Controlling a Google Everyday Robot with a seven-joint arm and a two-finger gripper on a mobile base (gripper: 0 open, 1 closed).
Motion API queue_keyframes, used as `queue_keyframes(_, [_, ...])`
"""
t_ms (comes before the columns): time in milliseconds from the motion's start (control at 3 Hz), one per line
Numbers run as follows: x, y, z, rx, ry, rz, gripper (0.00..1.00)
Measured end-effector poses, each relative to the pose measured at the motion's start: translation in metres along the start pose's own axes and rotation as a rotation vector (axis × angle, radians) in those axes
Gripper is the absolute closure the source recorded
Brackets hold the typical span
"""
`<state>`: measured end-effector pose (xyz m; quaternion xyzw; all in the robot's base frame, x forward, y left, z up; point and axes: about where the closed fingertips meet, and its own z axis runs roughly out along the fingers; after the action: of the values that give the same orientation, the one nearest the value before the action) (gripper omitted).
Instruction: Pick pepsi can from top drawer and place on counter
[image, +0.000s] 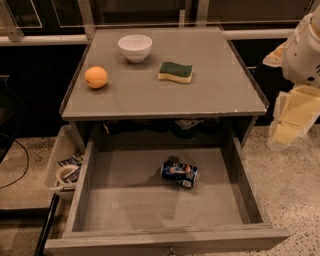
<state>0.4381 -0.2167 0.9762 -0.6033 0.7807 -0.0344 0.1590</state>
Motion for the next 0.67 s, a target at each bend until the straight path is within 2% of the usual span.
queue_keyframes(333, [0.000, 0.000, 0.000, 0.000, 0.000, 0.000, 0.00])
queue_keyframes(667, [-0.002, 0.014, 0.033, -0.056, -0.025, 0.011, 0.00])
